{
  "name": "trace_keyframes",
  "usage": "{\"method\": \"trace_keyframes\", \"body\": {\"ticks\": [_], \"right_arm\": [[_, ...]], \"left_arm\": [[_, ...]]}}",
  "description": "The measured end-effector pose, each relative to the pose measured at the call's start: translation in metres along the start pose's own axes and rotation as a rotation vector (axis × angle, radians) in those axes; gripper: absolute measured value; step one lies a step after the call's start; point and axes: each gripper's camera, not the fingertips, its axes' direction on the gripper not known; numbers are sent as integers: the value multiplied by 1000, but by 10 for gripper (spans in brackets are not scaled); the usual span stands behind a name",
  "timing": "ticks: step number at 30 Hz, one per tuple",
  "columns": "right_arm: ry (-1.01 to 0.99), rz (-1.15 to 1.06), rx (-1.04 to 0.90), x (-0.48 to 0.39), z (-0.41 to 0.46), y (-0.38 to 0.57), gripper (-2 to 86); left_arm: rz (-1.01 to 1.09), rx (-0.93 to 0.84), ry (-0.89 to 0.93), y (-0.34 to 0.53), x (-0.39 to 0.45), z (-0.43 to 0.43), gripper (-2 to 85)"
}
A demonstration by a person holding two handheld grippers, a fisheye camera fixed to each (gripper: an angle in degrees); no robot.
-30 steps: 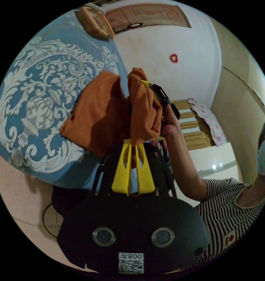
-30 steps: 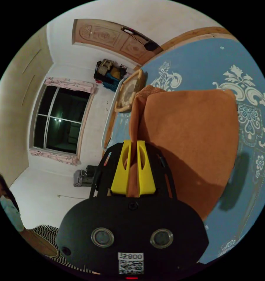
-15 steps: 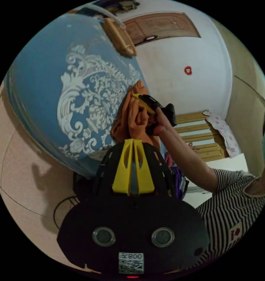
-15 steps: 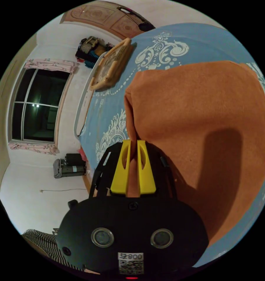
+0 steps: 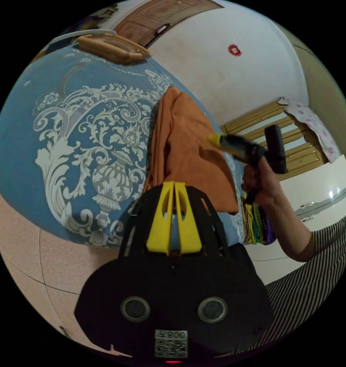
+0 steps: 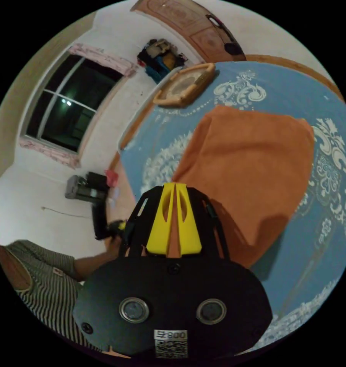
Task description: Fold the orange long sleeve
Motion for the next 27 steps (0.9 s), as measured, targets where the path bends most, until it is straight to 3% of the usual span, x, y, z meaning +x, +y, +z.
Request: {"method": "trace_keyframes", "body": {"ticks": [3,7,11,15,20,27], "right_arm": [[168,31,-162,17,42,29,7],[53,58,-105,15,17,34,14],[89,27,-12,4,-38,67,48],[92,130,59,27,-86,134,93],[-35,261,60,57,-90,174,121],[-123,336,44,81,-95,192,137]], "left_arm": [[-1,-35,-1,-1,1,10,5],[11,-35,5,5,12,-2,14],[22,11,17,26,19,-36,55],[-39,58,69,41,-2,-58,118],[-82,-42,125,29,-26,-36,169],[-48,-154,174,3,-21,-1,176]]}}
